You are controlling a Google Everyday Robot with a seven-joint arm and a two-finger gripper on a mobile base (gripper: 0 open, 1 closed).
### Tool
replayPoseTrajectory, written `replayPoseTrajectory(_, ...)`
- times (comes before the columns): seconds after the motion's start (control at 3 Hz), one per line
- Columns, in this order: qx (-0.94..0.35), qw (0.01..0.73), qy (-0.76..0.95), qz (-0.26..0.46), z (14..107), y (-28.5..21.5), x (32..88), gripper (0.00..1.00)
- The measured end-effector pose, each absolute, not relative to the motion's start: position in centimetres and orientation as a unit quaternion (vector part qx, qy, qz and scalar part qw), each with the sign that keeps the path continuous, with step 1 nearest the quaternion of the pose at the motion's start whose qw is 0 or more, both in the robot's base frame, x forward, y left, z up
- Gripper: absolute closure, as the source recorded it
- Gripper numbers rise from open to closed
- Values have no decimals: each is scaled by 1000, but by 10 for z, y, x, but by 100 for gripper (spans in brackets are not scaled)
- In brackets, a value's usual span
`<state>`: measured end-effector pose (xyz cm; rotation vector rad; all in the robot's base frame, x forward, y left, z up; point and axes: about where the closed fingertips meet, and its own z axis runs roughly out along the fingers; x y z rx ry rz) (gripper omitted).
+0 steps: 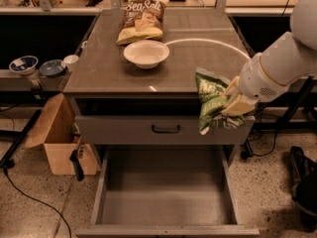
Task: Place green jalapeno chip bag into middle drawer
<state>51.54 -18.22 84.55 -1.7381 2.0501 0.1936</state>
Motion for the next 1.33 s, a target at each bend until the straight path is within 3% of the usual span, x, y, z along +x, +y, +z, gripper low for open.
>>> replayPoseTrajectory(1.33, -593, 221, 769, 93, 759, -182, 521, 100)
